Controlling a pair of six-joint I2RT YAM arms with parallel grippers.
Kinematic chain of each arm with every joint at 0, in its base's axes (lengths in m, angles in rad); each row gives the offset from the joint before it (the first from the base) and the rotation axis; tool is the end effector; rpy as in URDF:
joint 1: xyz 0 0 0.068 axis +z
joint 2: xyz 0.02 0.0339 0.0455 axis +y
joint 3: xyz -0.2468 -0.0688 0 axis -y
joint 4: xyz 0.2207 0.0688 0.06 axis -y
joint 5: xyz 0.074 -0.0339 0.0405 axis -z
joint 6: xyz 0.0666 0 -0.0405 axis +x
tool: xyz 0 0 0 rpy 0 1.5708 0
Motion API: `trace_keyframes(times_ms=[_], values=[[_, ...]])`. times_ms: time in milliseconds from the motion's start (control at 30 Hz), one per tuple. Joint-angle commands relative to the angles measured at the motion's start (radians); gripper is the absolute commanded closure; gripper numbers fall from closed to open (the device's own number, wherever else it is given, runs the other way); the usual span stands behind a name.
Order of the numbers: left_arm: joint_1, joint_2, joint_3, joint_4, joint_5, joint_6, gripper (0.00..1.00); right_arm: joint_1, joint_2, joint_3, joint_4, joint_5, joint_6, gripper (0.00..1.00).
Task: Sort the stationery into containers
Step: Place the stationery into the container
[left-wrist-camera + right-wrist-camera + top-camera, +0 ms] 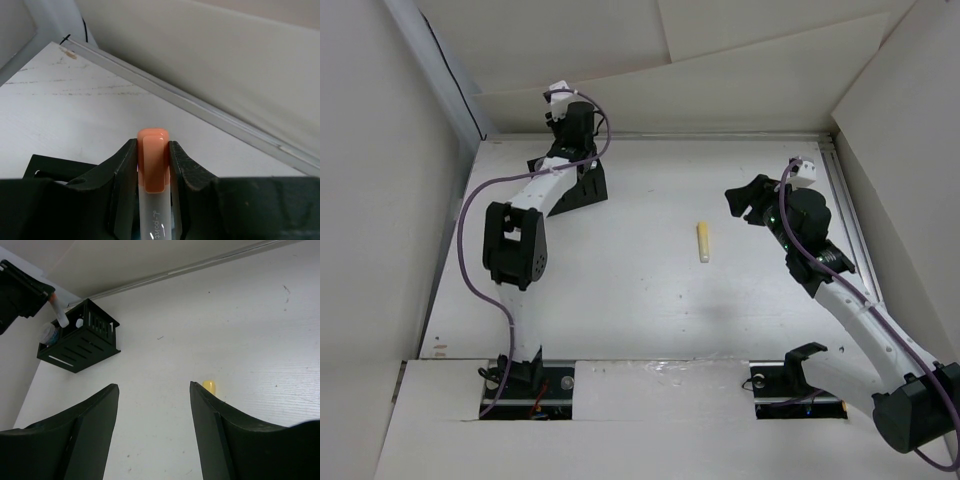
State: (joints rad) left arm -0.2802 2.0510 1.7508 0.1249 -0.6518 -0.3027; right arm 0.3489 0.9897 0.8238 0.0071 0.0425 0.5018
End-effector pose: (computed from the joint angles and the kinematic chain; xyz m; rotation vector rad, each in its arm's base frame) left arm 0.4797 -0.0960 0.3023 -0.4852 1.6416 0.1363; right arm 0.2367 0.0831 0.3203 0.1667 1.7579 0.5869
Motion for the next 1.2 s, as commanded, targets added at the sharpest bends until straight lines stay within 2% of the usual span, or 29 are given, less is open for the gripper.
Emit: trace_keyframes(times_ms=[0, 300, 600, 933, 1000, 1167], values=[[-0.004, 0.012, 0.058, 0.058, -0.065, 0.051, 0.89, 0.01, -0.02, 0.029, 0.03, -0.012, 0.001, 0.35], [-0.004, 0.044, 0.049, 0.113, -0.107, 0.1, 0.89, 0.01, -0.011, 0.029, 0.03, -0.012, 0.001, 0.35], [-0.054, 0.055, -0.031, 0.263, -0.199, 0.256, 0.89, 0.01, -0.002, 0.029, 0.03, -0.012, 0.001, 0.35], [-0.063, 0.035, -0.097, 0.309, -0.209, 0.257, 0.88, 0.01, -0.002, 0.029, 0.03, -0.012, 0.001, 0.35], [-0.076, 0.019, -0.129, 0.341, -0.209, 0.257, 0.84, 0.01, -0.002, 0.029, 0.03, -0.012, 0.001, 0.35], [-0.108, 0.008, -0.159, 0.4, -0.265, 0.341, 0.83, 0.01, -0.011, 0.029, 0.03, -0.012, 0.001, 0.35]])
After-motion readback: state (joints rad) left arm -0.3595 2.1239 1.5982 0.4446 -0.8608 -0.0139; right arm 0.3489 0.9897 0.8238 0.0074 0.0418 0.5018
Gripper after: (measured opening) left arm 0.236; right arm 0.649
